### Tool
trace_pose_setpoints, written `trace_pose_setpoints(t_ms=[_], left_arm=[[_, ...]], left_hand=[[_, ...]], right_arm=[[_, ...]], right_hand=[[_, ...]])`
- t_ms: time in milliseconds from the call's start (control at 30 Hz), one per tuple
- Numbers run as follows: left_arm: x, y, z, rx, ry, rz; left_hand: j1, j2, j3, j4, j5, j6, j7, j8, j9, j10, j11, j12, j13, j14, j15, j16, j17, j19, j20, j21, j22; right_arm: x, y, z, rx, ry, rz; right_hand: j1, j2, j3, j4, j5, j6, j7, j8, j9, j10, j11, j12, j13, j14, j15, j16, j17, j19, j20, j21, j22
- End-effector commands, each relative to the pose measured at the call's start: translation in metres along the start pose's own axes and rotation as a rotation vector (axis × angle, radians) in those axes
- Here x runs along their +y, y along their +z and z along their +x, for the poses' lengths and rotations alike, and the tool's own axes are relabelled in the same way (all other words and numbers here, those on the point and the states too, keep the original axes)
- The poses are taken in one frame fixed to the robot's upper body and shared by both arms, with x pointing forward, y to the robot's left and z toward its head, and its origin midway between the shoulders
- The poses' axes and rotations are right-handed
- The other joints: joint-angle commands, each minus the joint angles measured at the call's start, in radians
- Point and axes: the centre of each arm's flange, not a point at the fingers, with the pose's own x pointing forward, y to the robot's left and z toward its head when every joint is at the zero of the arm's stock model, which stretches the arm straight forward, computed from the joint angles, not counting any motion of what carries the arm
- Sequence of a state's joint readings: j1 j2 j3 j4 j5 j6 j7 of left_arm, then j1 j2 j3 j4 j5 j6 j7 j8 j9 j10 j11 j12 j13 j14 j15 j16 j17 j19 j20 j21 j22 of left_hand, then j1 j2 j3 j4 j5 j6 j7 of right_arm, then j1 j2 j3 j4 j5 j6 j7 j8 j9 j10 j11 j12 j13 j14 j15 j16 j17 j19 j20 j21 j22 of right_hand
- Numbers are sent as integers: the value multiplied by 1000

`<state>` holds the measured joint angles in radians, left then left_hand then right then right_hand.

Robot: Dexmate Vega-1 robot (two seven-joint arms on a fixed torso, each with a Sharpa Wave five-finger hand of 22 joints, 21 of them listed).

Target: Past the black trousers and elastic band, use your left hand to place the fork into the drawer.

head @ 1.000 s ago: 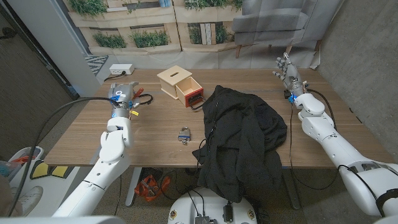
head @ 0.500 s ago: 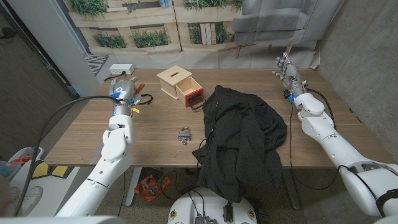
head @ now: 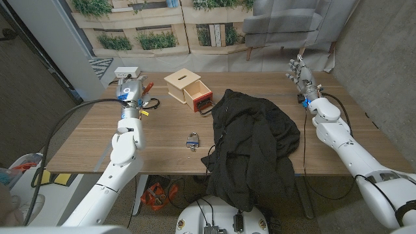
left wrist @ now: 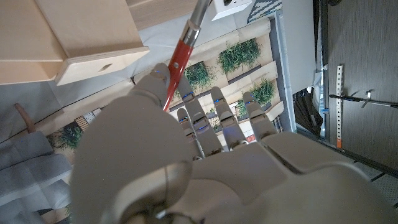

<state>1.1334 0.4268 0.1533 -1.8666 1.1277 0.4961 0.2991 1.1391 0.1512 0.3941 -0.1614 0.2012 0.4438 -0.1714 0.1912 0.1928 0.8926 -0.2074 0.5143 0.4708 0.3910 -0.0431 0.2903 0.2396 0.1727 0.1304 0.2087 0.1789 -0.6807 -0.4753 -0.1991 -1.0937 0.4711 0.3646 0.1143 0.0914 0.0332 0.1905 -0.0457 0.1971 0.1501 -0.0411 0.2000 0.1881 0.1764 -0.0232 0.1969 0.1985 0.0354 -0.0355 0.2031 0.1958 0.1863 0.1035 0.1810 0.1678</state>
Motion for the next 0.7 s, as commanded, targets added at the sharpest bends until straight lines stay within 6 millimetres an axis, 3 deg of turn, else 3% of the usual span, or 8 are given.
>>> trace_pose_setpoints(t_ms=[33, 700], left_arm=[[3, 9, 4, -21, 55, -21], [-4, 29, 15, -55, 109, -94]], left_hand=[[9, 3, -3, 0, 3, 4, -2, 1, 5, 10, -14, 5, 0, 8, -164, 7, 6, 8, -2, 3, 3], [11, 6, -7, 2, 4, 2, 3, 0, 5, 8, -13, 10, 1, 14, -162, 11, 14, 11, 3, 3, 4]], right_arm=[[-2, 1, -1, -5, 8, -4], [-2, 3, -8, -6, 8, -9]], right_hand=[[2, -1, 1, -7, -2, 4, 3, 0, 4, 2, 0, 4, 1, 10, -54, 6, 1, 4, -13, 4, 2], [4, 2, 3, -9, -2, 4, 4, 0, 4, -1, 2, 3, 1, 0, -51, 1, 1, -2, -9, 3, 2]])
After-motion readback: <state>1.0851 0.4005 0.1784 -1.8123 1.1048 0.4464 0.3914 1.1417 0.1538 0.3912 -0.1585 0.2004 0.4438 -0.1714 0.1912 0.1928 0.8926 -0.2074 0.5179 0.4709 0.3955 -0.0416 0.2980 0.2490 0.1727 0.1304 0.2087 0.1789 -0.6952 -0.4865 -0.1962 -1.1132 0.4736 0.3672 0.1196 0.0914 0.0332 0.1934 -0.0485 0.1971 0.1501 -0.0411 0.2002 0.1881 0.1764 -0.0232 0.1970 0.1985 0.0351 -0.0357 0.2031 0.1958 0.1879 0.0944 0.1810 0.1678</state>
